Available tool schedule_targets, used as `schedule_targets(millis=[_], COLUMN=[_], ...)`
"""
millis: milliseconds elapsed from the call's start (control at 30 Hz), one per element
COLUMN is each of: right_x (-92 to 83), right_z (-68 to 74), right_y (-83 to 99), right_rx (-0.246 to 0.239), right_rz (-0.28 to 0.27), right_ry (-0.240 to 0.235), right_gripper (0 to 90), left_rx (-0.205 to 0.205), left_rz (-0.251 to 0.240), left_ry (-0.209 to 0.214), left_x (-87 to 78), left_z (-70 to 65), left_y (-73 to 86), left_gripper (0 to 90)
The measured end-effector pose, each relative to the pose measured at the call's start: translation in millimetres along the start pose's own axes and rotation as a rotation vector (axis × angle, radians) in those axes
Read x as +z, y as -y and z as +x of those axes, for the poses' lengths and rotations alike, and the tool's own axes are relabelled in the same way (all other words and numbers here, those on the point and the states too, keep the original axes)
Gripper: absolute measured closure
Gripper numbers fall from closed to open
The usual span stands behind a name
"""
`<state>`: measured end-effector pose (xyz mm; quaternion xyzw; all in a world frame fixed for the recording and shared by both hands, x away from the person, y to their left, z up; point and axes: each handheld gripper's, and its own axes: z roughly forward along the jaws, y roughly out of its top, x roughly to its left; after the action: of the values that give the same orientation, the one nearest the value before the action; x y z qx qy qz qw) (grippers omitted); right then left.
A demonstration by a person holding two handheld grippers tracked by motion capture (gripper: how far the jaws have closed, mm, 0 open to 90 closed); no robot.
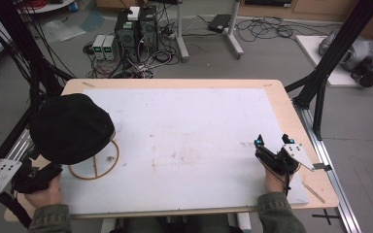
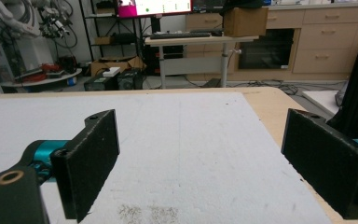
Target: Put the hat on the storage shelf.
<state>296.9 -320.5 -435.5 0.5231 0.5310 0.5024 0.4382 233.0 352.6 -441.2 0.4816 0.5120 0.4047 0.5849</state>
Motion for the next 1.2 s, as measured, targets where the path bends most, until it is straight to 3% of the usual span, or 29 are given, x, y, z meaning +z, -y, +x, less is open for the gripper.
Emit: schedule_targets(millis=[233,433,833,967,1200], right_x=[0.3,-0.2,-0.1,0.0,-0.5], right_z=[-0.7,0.9,2.6,4.9,8.1], right_y=[2.0,1.9,2.4,2.5,3.2], right_rx=[0.006,-0.024,-0.015,-0.047,-0.048], right_rz=[0.005,-0.011,-0.008,-0.01,-0.004], right_ry=[-0.007,-0.017,-0.043,-0.056,-0.074], right_gripper=[10.5,10.5,10.5,10.5,10.5], left_rx=[0.001,0.002,-0.007,-0.015,-0.018], left_rz=[0.002,0.006,0.0,-0.001,-0.002], left_ry=[-0.002,-0.001,-0.004,-0.004,-0.001], left_x=[0.4,1.1,-0.7,-1.2,-1.1], left_z=[0.1,-0.3,0.6,1.3,1.0], left_y=[0.2,0.6,0.3,0.3,0.4], left_gripper=[13.9,13.9,13.9,13.9,13.9])
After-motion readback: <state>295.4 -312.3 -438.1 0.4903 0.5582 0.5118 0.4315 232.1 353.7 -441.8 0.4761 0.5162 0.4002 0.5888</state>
